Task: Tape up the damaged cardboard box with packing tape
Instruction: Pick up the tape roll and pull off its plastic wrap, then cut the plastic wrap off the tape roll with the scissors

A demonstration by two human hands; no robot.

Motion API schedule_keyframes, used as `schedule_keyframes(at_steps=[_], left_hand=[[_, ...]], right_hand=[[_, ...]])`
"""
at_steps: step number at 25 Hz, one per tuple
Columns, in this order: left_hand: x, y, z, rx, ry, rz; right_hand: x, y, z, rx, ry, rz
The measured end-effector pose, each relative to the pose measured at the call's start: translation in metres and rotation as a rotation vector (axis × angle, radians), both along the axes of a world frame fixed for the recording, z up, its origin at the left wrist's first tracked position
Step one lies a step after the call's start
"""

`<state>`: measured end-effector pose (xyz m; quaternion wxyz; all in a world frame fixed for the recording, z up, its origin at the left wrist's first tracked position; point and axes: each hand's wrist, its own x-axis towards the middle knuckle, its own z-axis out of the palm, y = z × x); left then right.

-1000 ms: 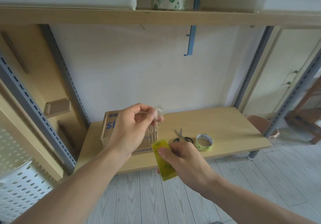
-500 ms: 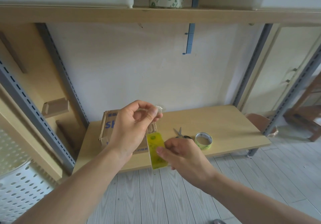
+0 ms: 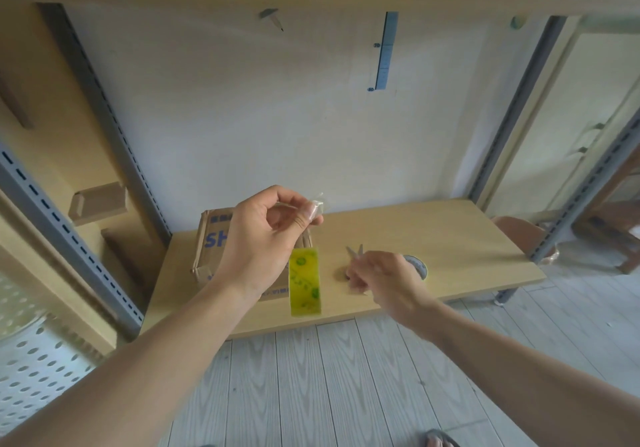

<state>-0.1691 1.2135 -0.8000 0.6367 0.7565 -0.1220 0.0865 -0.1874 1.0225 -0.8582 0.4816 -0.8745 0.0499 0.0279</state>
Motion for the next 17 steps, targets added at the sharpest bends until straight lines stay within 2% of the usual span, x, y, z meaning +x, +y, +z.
schedule_keyframes(at_steps=[2,5,14,17], left_hand=[[0.012,-0.001,-0.002,0.037,-0.002,0.002],[0.036,-0.006,-0.005,0.057,0.04,0.019],[0.116,-0.021,-0.038,0.101,0.082,-0.046],[0.131,-0.017,-0.05,0.05,0.112,-0.038]], right_hand=[[0.033,-0.013,-0.019,-0.186,0.045,-0.094],[0.086,-0.031,-0.063,-0.496,0.187,-0.091],[0.181,-0.038,-0.17,-0.792,0.364,-0.157],[0.186,-0.044,-0.184,-0.842,0.336,-0.178]])
